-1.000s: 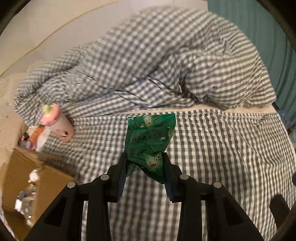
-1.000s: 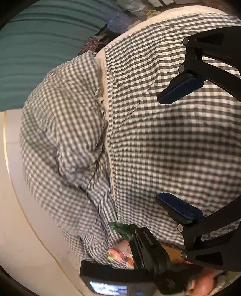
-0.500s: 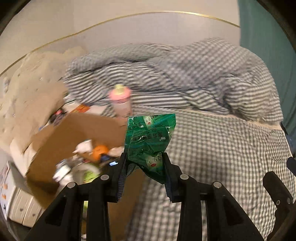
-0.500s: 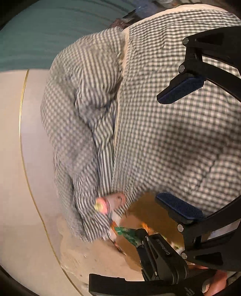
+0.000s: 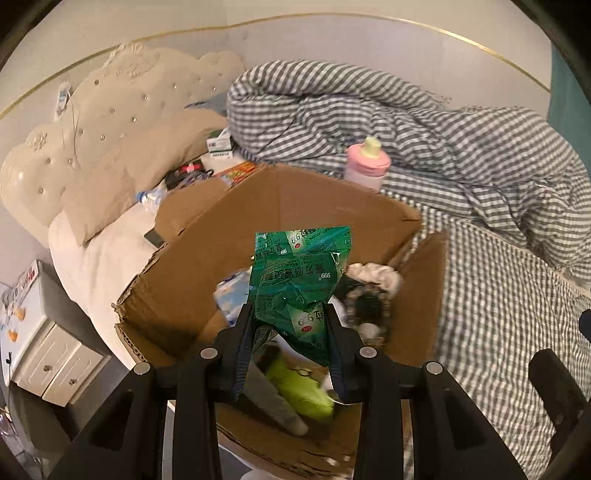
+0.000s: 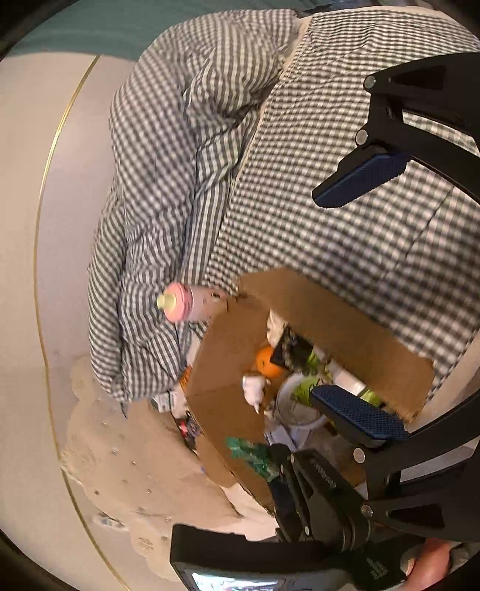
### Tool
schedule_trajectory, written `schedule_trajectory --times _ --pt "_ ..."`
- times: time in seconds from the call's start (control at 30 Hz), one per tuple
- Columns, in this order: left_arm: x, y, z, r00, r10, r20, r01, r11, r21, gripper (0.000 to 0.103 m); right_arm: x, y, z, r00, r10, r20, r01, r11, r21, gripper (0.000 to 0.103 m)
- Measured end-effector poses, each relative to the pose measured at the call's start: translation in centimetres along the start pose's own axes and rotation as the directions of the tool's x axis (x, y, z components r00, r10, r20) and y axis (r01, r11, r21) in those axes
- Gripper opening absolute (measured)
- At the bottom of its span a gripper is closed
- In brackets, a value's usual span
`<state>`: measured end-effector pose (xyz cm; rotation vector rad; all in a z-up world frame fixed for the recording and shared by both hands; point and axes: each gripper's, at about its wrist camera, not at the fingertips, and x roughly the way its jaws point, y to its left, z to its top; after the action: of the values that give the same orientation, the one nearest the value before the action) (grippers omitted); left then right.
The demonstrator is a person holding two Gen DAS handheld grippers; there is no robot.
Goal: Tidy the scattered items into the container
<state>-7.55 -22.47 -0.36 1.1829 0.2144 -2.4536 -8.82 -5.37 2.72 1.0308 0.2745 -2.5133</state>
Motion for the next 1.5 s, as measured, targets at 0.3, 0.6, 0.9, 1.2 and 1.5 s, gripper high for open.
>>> schedule_trajectory --times 0.3,0.6,0.9,1.2,1.5 --pt "1.8 -0.4 -0.8 0.996 0.093 0.003 -0.094 0.995 0.042 0.102 2.2 1.5 -0.3 0.999 -0.019 -0.047 0.018 1.0 -0.018 0.097" --pt "1.9 -1.3 -0.7 0.998 0.052 -0.027 -0.052 0.998 0.03 0.102 1.7 -0.4 -0.5 0.999 -0.027 -0.043 0.027 1.0 0.006 0.097" --pt "0.3 -2.7 -0.6 1.0 0.005 -0.007 -0.005 1.0 0.014 0.103 0.2 -2.6 -0.6 0.999 -0.034 -0.022 0.035 0.999 0.042 0.097" --pt "-1.3 -4.8 -1.1 1.0 -0.023 0.0 0.023 0.999 0.022 0.103 -1.5 -5.7 -1.1 0.998 -0.057 -0.003 0.057 0.994 0.094 0.097" --pt "-4.9 -8.9 -1.2 0.995 -0.082 0.059 0.077 0.994 0.072 0.103 -4.6 -10.3 -1.7 0.994 -0.102 0.033 0.096 0.985 0.144 0.097"
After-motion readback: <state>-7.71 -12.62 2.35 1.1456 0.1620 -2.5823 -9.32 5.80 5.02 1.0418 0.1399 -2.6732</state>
